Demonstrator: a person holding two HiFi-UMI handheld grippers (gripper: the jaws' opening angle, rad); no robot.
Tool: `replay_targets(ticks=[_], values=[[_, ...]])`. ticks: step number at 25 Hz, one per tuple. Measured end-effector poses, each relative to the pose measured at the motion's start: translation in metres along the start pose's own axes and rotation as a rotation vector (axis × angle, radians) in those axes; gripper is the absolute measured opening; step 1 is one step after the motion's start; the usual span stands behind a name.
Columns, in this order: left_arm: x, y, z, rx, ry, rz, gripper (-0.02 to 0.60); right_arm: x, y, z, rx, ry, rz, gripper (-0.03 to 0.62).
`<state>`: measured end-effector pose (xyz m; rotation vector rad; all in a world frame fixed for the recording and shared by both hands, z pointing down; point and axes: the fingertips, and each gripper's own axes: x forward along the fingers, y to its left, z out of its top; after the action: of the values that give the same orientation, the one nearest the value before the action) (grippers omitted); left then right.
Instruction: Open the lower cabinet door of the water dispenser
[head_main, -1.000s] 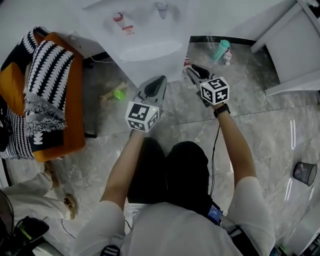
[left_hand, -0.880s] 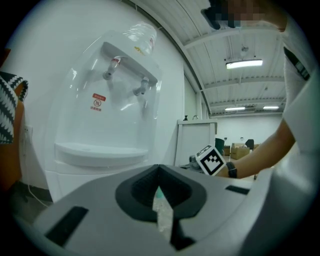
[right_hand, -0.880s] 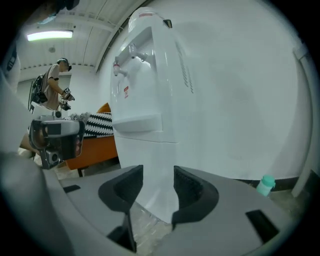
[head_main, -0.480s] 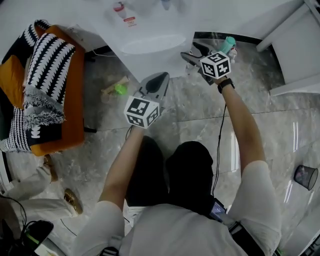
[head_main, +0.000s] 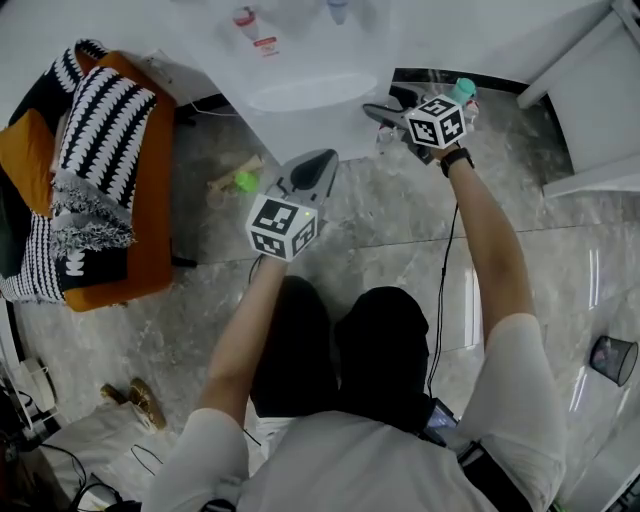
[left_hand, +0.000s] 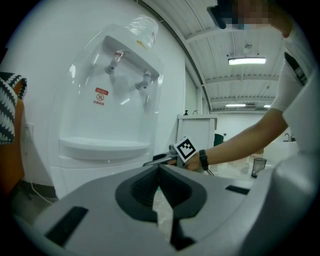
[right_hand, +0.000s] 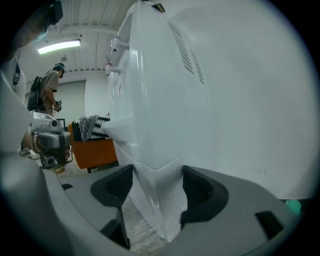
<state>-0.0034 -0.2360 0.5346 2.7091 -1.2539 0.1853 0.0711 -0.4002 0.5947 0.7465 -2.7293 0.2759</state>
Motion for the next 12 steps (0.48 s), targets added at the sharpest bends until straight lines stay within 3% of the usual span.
replay_targets(ticks=[12], values=[[-0.0096,-0.0065,-0.0025,0.004,-0.004,-0.013,0.011,-0.0025,0.0036,-0.0014,0.022,0.048,-0.05,0.276]])
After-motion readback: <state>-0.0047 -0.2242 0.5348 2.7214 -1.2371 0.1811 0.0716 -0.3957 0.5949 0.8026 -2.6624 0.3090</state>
